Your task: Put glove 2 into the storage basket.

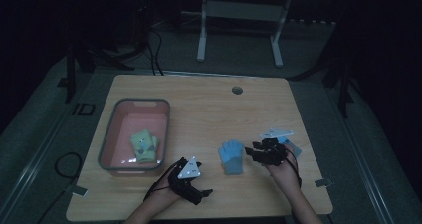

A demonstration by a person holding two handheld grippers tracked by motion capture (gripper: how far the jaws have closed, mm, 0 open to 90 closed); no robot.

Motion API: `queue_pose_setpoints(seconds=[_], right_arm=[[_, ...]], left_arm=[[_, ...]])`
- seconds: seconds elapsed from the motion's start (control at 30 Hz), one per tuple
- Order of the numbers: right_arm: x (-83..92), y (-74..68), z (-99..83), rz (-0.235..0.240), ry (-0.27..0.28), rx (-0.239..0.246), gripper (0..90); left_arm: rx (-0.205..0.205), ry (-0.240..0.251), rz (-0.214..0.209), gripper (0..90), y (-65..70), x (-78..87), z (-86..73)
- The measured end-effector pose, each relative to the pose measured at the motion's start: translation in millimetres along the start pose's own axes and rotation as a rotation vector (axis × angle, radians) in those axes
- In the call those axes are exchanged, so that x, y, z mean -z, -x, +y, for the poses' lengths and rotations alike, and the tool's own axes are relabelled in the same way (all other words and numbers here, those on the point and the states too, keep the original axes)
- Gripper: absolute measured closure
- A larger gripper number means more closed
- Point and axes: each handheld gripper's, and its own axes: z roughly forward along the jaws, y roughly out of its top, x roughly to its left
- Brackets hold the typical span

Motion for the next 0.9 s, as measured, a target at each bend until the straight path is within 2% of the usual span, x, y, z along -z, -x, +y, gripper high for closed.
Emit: queue_pose_setpoints(seconds=[0.23, 0.43, 0.47, 0.63, 0.9], right_arm=[[18.4, 28.8, -6.4, -0.018, 0.026, 0.022, 58.4], [30.2, 49.8, -11.4, -0.018, 0.034, 0.013, 58.9], [30.2, 49.8, -11.4, -0.018, 0.034, 0.013, 58.9], [35.6, 69.4, -17.1, -0.014, 0.038, 0.003, 59.4], [36.0, 100.6, -26.2, 0.014, 0.016, 0.025, 60.4]], left_arm=[[-0.001, -0.006, 0.0, 3.5, 0.4, -0.7, -0.5], [0.001, -0.007, -0.001, 3.4, 0.2, -1.0, -0.8], [0.001, -0.007, -0.001, 3.5, 0.2, -1.0, -0.8], [-0.006, -0.013, -0.002, 3.5, 0.8, -1.4, -0.9], [-0.006, -0.016, -0.005, 3.5, 1.1, -1.7, -0.8]])
